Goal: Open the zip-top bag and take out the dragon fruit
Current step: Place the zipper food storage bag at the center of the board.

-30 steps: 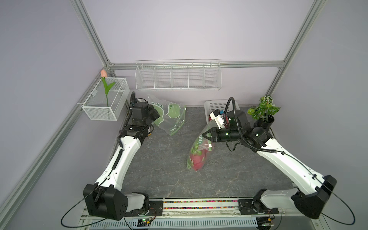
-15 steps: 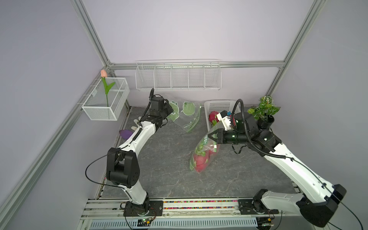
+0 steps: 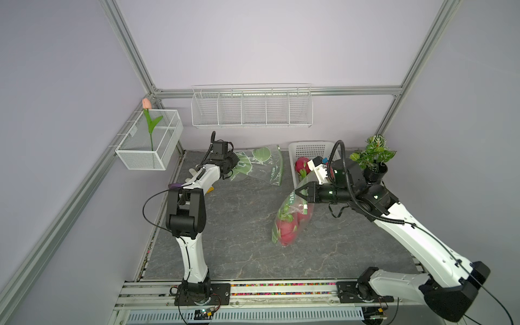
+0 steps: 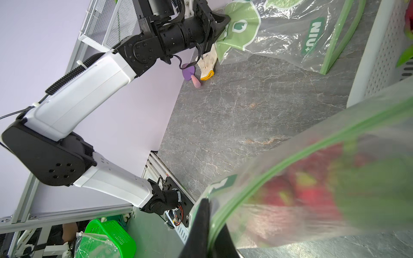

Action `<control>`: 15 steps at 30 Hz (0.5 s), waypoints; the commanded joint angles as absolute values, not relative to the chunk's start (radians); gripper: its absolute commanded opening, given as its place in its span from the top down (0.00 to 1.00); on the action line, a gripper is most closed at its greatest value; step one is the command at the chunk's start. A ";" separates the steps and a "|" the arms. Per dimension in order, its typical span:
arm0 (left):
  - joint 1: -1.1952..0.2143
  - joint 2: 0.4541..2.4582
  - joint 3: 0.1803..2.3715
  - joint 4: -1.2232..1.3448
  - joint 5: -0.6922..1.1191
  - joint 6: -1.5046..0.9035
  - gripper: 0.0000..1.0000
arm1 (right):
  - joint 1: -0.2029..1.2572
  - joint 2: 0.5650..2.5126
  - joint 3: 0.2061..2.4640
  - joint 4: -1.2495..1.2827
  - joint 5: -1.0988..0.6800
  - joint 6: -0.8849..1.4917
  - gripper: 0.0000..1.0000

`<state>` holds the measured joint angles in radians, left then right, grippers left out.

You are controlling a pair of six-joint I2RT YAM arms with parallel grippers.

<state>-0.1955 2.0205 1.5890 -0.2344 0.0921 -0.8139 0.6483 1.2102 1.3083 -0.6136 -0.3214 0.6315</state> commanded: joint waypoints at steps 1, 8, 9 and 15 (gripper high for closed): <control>-0.208 2.076 1.660 -0.241 0.115 -0.860 1.00 | 0.641 1.171 1.293 -0.546 -0.301 0.646 0.92; -0.229 2.089 1.652 -0.224 0.091 -0.910 0.87 | 0.635 1.157 1.293 -0.550 -0.289 0.650 0.93; -0.227 2.079 1.648 -0.234 0.075 -0.902 0.79 | 0.635 1.153 1.292 -0.550 -0.286 0.650 0.93; -0.213 2.059 1.767 -0.410 0.081 -0.756 0.53 | 0.633 1.133 1.276 -0.540 -0.274 0.652 0.90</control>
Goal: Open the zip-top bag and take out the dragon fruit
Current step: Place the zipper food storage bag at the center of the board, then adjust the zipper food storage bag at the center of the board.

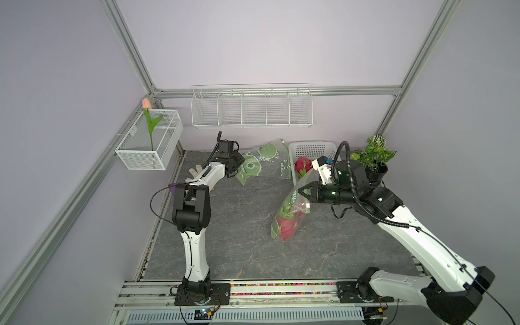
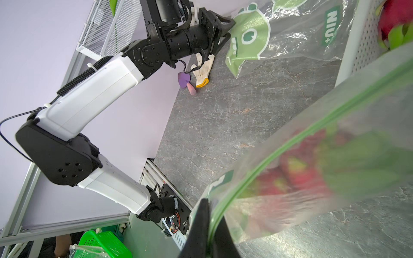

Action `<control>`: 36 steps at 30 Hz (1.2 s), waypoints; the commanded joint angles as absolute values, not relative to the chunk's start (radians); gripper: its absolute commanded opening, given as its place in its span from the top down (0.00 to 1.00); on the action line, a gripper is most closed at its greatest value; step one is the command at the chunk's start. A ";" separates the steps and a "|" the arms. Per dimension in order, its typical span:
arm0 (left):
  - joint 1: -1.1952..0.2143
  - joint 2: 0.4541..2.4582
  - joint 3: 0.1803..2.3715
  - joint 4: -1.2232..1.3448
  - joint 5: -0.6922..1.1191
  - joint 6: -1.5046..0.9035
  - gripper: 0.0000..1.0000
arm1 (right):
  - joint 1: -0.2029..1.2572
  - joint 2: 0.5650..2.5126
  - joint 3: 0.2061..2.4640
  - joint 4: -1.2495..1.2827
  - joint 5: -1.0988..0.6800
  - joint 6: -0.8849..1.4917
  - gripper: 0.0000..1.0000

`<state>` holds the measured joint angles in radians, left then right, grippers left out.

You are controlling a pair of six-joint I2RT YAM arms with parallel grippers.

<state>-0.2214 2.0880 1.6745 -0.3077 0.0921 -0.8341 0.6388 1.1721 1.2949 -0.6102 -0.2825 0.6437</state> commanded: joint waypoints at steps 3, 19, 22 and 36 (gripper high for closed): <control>-0.213 2.009 1.794 -0.506 0.044 -0.674 0.45 | 0.632 1.131 1.266 -0.536 -0.268 0.655 0.87; -0.531 1.153 1.056 -0.176 0.042 -0.319 0.41 | 0.631 1.135 1.235 -0.489 -0.255 0.703 0.93; -0.692 1.018 0.902 -0.048 -0.029 -0.199 0.45 | 0.631 1.140 1.233 -0.472 -0.253 0.715 0.92; -1.160 1.041 0.715 0.268 -0.267 0.184 0.58 | 0.631 1.138 1.207 -0.430 -0.219 0.770 0.91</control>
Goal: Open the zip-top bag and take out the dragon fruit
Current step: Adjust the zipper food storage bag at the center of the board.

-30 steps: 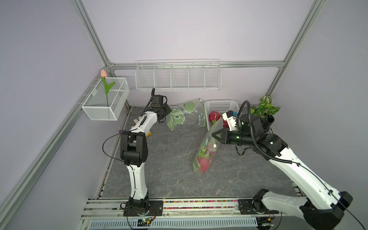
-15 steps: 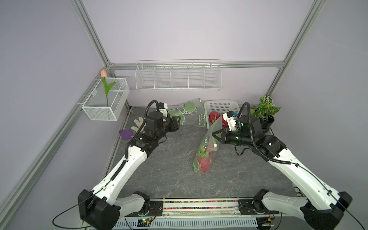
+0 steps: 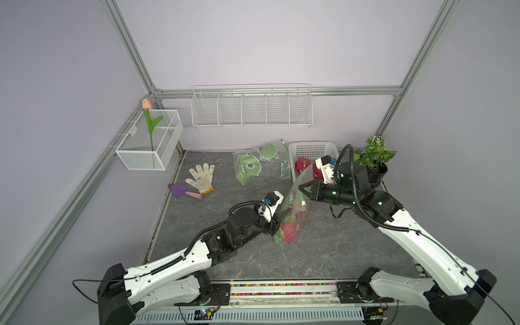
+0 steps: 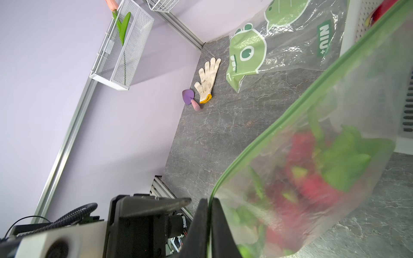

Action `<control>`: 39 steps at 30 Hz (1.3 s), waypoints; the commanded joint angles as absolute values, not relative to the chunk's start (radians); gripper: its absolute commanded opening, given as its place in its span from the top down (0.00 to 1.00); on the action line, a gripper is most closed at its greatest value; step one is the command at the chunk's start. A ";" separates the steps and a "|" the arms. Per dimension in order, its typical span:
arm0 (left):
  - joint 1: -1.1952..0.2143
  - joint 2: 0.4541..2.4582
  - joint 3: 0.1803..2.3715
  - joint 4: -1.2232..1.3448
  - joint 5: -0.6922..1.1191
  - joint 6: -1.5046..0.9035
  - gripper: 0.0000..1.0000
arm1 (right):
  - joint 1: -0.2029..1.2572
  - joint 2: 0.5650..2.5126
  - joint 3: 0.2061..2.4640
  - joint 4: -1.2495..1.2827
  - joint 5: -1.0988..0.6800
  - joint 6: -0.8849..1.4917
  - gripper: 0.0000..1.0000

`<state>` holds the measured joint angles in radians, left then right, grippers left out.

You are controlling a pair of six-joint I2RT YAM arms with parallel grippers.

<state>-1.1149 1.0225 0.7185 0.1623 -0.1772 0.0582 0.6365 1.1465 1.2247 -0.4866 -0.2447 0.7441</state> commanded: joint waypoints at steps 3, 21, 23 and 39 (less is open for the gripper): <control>-1.218 1.088 0.729 0.310 -0.343 0.226 0.59 | 0.631 1.131 1.203 -0.424 -0.205 0.782 0.92; -1.236 1.316 0.873 0.420 -0.551 0.159 0.66 | 0.632 1.097 1.140 -0.345 -0.204 0.855 0.74; -1.237 1.312 0.872 0.420 -0.559 0.144 0.75 | 0.631 1.085 1.138 -0.347 -0.199 0.845 0.69; -0.976 1.081 0.907 0.079 -0.025 0.035 1.00 | 0.600 0.925 1.086 -0.237 -0.332 0.078 0.47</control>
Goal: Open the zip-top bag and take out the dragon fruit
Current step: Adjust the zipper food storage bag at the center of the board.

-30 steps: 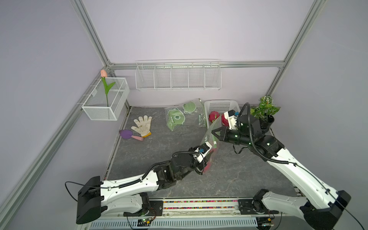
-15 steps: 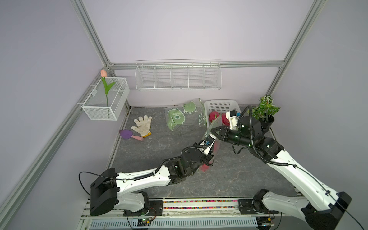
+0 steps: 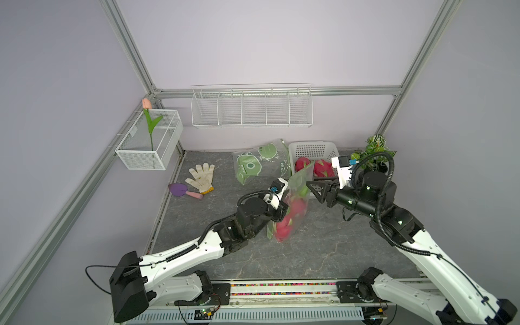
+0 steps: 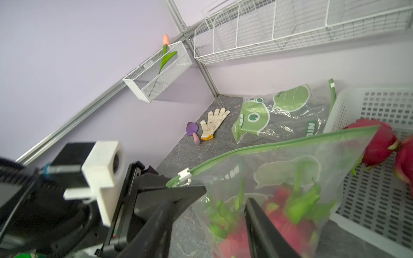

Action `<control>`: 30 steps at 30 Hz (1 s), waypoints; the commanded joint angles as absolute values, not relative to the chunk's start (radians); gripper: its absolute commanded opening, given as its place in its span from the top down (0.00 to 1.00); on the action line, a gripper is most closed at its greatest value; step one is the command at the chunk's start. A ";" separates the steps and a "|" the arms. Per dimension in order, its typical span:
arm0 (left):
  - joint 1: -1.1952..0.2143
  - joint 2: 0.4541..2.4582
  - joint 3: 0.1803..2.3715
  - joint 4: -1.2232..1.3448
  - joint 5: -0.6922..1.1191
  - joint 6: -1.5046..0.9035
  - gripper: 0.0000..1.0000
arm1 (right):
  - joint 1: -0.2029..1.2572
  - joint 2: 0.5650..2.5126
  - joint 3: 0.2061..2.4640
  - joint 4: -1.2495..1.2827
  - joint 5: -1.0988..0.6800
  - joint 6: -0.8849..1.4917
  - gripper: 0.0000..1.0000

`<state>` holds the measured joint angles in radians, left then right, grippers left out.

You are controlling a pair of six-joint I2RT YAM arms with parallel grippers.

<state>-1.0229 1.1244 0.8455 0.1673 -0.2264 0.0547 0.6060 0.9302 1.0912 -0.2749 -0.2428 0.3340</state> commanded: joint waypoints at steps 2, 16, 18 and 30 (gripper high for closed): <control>-0.906 1.062 0.943 0.008 0.113 0.035 1.00 | 0.597 0.932 1.089 -0.230 -0.416 0.001 0.47; -0.668 1.211 1.310 -0.550 0.719 0.250 1.00 | 0.596 1.070 1.149 -0.220 -0.546 -0.338 0.33; -0.662 1.240 1.343 -0.611 0.749 0.290 1.00 | 0.596 1.096 1.177 -0.262 -0.539 -0.376 0.33; -0.650 1.299 1.365 -0.602 0.817 0.321 1.00 | 0.595 1.209 1.255 -0.452 -0.645 -0.445 0.33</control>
<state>-0.6563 1.3003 1.3277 -0.6270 0.7647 0.2867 0.5987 1.1984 1.2453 -0.3946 -0.5819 -0.3969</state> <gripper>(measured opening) 0.043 0.673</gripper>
